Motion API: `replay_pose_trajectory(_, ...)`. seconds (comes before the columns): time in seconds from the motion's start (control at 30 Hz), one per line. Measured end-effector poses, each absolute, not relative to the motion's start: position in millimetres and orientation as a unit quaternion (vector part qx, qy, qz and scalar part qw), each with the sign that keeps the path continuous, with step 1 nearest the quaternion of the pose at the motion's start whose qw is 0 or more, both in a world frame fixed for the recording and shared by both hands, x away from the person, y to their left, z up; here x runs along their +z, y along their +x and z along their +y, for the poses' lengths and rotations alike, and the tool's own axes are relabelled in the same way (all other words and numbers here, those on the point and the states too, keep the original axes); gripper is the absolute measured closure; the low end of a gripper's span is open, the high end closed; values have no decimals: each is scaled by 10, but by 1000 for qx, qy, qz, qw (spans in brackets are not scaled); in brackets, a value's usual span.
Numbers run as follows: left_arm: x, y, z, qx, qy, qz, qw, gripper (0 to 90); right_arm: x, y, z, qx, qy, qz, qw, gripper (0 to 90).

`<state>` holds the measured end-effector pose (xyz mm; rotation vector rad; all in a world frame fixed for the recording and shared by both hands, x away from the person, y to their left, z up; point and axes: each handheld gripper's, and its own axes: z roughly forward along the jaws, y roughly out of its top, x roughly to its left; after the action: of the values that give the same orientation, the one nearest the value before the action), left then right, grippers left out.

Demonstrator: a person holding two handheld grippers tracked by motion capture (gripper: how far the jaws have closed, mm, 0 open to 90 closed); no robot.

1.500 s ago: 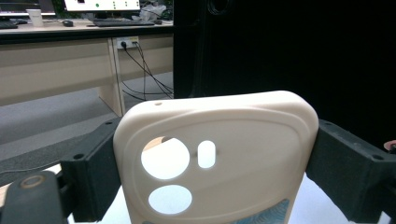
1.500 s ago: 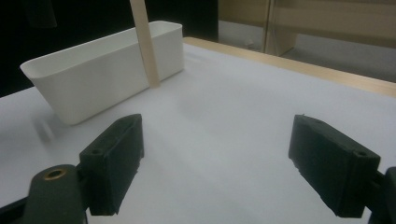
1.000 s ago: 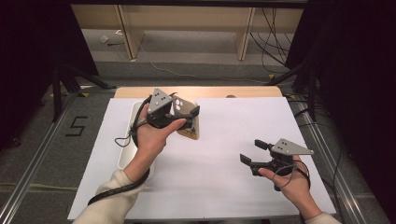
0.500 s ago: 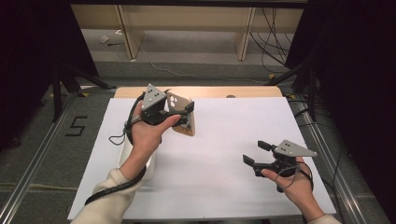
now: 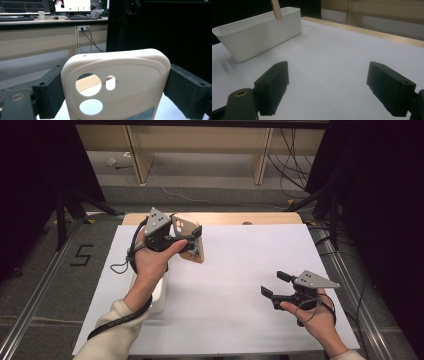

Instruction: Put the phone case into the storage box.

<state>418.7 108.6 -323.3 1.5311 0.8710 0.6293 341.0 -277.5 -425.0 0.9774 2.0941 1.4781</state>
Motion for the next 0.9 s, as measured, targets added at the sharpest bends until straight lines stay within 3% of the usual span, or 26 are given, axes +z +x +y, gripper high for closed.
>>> replay_pose_trajectory(0.9,-3182,4216,1237,286,651,383,589,111,-4251,3413,-2787,526,351,748,201,187)
